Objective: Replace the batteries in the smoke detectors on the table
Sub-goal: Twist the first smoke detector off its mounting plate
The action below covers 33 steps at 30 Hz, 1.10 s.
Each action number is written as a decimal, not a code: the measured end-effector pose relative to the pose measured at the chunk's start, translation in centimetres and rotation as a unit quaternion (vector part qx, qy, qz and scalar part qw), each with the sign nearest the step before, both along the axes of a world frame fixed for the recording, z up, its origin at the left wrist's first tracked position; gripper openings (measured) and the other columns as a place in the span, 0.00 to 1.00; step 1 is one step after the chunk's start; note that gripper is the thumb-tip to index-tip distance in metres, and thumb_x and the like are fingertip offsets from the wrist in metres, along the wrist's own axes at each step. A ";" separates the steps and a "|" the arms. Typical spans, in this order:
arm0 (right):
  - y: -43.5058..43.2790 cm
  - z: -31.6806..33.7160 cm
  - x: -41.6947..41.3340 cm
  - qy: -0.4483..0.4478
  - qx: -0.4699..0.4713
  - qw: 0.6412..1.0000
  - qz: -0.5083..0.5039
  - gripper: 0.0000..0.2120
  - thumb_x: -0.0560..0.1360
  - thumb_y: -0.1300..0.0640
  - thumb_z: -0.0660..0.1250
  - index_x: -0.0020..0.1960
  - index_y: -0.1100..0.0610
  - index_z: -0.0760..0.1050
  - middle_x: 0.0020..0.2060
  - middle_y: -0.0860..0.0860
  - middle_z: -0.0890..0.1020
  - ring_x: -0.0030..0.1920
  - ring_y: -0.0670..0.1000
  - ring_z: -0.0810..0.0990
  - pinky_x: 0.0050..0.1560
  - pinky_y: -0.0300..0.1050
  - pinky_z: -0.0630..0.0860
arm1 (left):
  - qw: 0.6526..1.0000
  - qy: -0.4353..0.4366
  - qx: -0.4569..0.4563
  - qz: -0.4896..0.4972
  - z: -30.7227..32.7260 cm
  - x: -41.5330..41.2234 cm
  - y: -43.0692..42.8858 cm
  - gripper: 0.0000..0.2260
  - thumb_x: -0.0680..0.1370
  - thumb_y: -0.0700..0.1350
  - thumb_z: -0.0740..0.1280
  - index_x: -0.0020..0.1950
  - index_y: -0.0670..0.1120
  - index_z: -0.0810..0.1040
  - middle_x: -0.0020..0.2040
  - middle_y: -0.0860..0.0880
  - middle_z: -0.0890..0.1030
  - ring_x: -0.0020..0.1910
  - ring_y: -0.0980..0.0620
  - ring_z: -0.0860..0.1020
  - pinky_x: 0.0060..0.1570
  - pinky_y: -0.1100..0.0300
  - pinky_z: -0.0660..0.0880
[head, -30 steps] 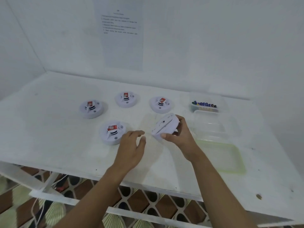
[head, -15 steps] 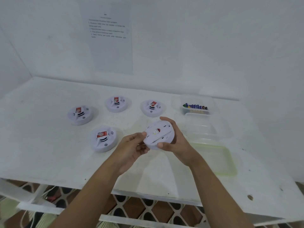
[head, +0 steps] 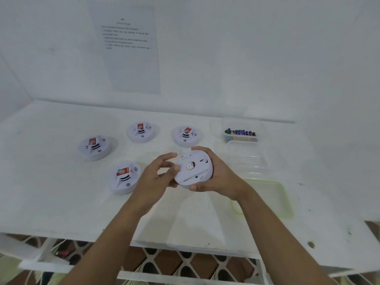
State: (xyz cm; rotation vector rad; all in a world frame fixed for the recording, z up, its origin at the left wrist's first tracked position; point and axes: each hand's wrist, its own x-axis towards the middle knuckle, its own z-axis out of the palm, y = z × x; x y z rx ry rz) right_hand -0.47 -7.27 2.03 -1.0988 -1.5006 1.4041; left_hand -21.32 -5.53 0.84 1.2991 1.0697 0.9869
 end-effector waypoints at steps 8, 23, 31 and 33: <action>-0.2 -0.1 0.7 0.020 -0.026 0.999 0.004 0.42 0.66 0.74 0.78 0.73 0.52 0.65 0.65 0.54 0.77 0.63 0.51 0.79 0.50 0.48 0.82 | 0.958 0.208 0.176 -0.089 1.1 -1.1 1.5 0.24 0.66 0.59 0.76 0.62 0.58 0.80 0.54 0.58 0.76 0.52 0.58 0.75 0.44 0.68 0.71; -0.6 0.2 0.7 0.029 -0.011 1.000 0.000 0.43 0.64 0.78 0.77 0.71 0.52 0.68 0.62 0.50 0.80 0.61 0.51 0.81 0.47 0.51 0.83 | 0.927 0.235 0.274 -0.102 2.4 -0.2 2.5 0.22 0.58 0.58 0.75 0.51 0.58 0.78 0.47 0.59 0.81 0.48 0.61 0.77 0.44 0.71 0.72; -0.4 0.2 0.5 0.039 0.007 0.999 -0.027 0.42 0.62 0.78 0.77 0.70 0.53 0.69 0.61 0.51 0.80 0.60 0.52 0.81 0.44 0.49 0.83 | 0.928 0.239 0.272 -0.082 2.3 0.4 2.7 0.23 0.59 0.59 0.73 0.52 0.56 0.78 0.47 0.58 0.80 0.46 0.59 0.77 0.44 0.69 0.74; -0.4 0.3 0.7 0.046 0.003 0.999 -0.026 0.42 0.63 0.78 0.77 0.70 0.53 0.69 0.61 0.50 0.81 0.60 0.52 0.81 0.45 0.49 0.83 | 0.928 0.238 0.270 -0.099 2.4 0.2 2.9 0.23 0.62 0.61 0.75 0.55 0.58 0.79 0.50 0.60 0.80 0.49 0.58 0.78 0.46 0.69 0.75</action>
